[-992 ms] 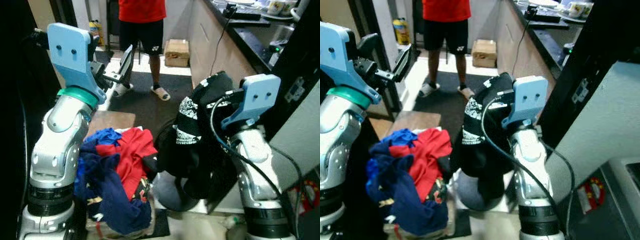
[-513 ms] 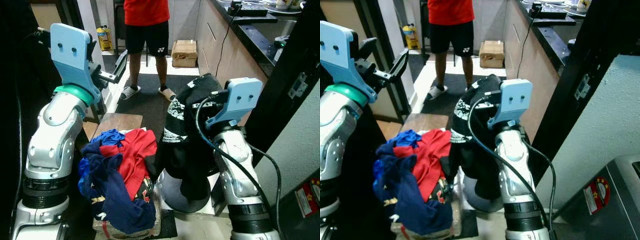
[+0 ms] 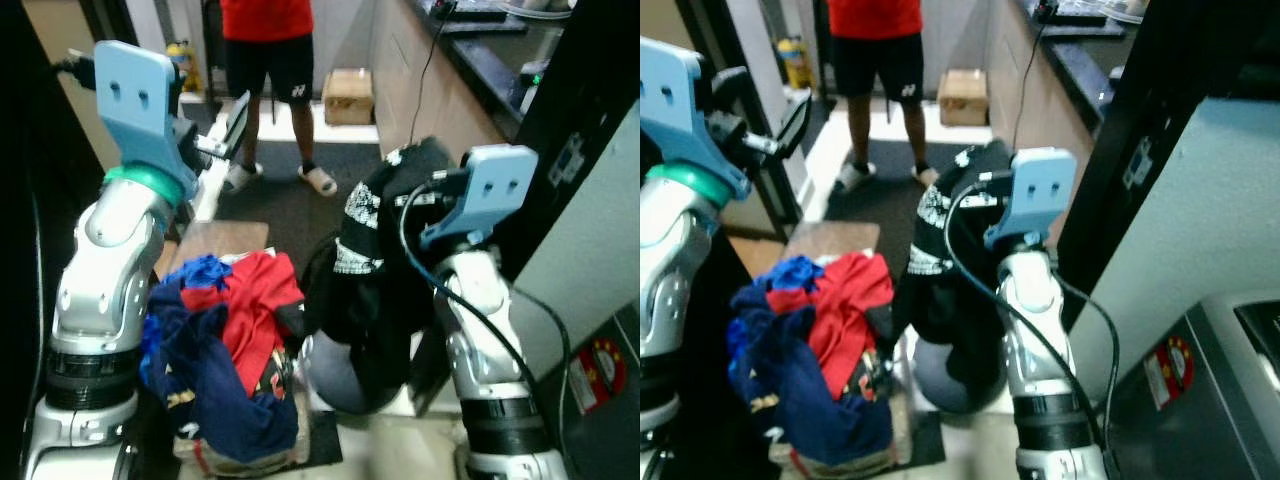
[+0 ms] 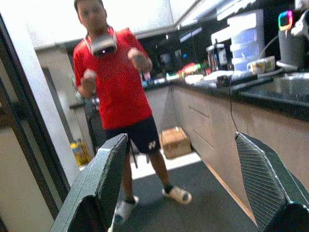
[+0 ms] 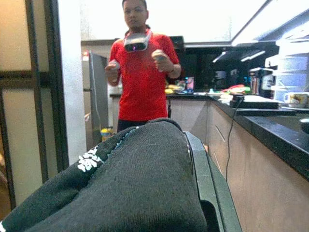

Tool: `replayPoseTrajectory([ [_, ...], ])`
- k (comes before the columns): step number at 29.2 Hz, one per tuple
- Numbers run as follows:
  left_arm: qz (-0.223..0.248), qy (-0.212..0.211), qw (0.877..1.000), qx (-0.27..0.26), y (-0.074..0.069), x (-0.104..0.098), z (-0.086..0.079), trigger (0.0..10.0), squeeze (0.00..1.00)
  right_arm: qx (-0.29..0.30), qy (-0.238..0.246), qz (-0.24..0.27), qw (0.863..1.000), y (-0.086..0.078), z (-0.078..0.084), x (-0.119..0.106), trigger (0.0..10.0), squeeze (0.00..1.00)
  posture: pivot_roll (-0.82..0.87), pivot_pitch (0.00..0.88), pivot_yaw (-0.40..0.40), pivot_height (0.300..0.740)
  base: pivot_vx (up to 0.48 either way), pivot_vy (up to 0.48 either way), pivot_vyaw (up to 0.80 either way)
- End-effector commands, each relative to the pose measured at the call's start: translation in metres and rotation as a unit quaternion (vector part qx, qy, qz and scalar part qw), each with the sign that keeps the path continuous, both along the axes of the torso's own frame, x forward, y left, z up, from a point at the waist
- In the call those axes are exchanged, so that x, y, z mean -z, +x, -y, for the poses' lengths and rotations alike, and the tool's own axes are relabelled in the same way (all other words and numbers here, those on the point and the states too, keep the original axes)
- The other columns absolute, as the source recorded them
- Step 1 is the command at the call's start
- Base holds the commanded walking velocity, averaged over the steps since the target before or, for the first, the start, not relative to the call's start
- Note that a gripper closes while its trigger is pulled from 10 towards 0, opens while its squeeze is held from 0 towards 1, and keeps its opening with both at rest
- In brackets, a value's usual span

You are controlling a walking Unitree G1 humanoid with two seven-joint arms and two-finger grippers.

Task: Clothes washing

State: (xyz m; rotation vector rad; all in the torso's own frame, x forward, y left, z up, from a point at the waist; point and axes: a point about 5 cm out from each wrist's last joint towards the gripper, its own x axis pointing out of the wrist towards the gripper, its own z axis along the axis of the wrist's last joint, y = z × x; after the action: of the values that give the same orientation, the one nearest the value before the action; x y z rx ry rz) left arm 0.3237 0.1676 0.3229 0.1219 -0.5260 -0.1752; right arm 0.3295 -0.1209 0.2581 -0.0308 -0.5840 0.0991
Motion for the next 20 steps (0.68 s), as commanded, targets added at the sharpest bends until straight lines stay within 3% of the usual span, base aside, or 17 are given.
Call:
replayPoseTrajectory([
  [1,0.007,-0.004,1.0,-0.003,0.001,-0.001,-0.001,10.0,0.0,0.0,-0.003,0.02,1.0,-0.003,0.001,-0.008,10.0,0.0,0.05,0.002,0.042,0.74,0.0,0.0,0.0],
  [13,0.012,-0.018,1.0,0.007,0.007,0.0,0.007,10.0,0.0,0.014,-0.013,0.022,1.0,-0.004,0.012,-0.01,10.0,0.0,0.01,0.0,0.035,0.74,0.0,0.0,0.0],
  [20,0.014,-0.021,1.0,0.001,0.006,0.001,0.005,10.0,0.0,0.009,-0.001,0.013,1.0,-0.003,0.013,-0.01,10.0,0.0,0.02,0.003,0.025,0.74,0.0,0.0,-0.74],
])
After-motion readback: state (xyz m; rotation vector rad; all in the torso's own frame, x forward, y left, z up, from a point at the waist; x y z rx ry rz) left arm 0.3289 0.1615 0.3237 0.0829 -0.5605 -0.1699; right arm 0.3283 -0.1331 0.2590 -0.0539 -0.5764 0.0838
